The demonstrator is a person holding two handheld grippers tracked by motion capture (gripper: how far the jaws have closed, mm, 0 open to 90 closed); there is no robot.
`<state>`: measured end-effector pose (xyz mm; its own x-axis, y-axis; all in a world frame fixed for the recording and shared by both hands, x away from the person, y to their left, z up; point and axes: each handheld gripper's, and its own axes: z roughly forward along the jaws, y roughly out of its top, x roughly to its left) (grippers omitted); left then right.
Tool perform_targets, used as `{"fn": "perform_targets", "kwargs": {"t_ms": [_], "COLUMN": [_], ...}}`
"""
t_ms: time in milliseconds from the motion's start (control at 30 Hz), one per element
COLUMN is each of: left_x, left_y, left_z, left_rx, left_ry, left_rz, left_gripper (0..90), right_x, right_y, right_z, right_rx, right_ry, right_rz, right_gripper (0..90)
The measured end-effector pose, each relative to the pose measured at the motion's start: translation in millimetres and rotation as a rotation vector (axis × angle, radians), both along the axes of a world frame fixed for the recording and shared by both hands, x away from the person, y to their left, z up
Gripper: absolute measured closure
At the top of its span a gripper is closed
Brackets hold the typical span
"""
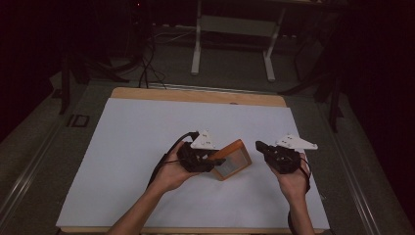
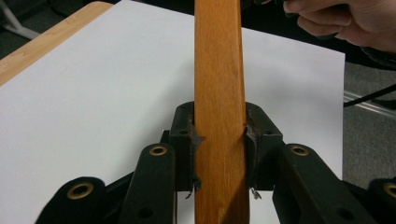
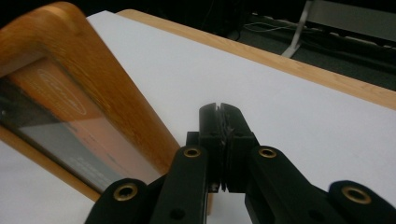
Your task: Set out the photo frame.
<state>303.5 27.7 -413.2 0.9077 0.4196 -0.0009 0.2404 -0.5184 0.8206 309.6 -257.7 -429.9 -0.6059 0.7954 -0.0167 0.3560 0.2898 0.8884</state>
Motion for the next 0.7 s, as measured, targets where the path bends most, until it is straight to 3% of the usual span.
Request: {"fn": "perform_targets", "kwargs": {"t_ms": [167, 300, 700], "left_x": [2.0, 3.7, 10.9], "left_y": [1.4, 2.9, 9.3], "left_z": [7.5, 10.0, 6.7], "left_rx": [0.03, 0.06, 0.026], "left_ry": [-0.005, -0.007, 0.01], "left_rz": [-0.03, -0.047, -0.095], "left_gripper": [69.2, 69.1, 68.4], "right_x": [-0.2, 0.2, -2.8], "right_y": [1.7, 4.0, 18.8], "right_z": [0.1, -1.3, -6.3], "right_rx": [0.0, -0.001, -0.054], "right_ry": [0.01, 0.03, 0.073], "right_rz": [0.033, 0.107, 0.337], "right_gripper": [84.9, 71.2, 43.6]}}
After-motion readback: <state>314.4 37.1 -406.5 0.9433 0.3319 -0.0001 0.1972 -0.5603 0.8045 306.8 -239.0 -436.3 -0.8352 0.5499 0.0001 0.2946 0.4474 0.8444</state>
